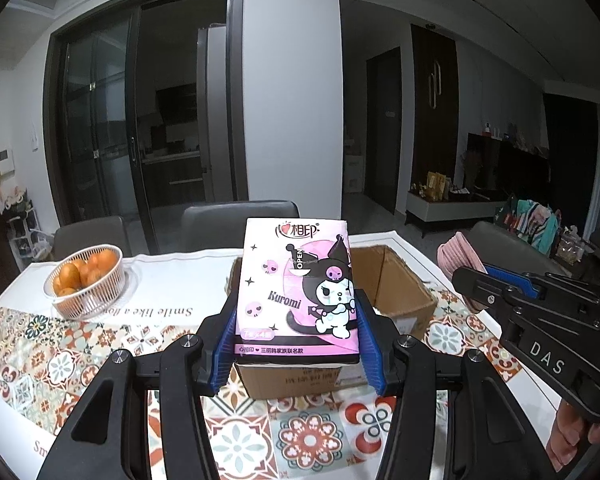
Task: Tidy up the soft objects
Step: 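Lift the tissue pack and hair tie and carry them over the box, then open both tools to drop the tissue pack and hair tie into the box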
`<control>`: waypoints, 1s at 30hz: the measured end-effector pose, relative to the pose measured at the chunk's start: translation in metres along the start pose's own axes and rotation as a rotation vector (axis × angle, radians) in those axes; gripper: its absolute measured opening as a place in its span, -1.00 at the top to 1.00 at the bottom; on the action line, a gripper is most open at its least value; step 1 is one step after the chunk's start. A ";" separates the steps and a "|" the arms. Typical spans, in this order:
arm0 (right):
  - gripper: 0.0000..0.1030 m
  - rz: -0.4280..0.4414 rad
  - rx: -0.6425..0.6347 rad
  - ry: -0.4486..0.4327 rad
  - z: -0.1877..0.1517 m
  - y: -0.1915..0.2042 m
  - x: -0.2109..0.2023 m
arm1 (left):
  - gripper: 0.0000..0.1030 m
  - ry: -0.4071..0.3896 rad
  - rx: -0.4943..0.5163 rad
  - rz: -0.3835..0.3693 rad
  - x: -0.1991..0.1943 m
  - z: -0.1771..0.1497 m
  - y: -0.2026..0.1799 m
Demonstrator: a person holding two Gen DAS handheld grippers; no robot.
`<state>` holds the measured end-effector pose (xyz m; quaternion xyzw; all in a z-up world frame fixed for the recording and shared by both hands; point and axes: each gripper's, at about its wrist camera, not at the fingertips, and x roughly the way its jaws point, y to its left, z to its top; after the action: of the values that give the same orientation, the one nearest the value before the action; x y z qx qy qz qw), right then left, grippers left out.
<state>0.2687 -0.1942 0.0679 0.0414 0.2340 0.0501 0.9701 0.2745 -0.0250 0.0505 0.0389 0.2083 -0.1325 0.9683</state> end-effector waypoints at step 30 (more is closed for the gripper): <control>0.73 0.014 -0.022 0.081 0.028 -0.016 0.114 | -0.01 0.116 0.009 0.004 0.117 0.010 0.016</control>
<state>0.3835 -0.1979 0.0398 0.0302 0.2724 0.0612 0.9598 0.3853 -0.0387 0.0114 0.0515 0.2635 -0.1291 0.9546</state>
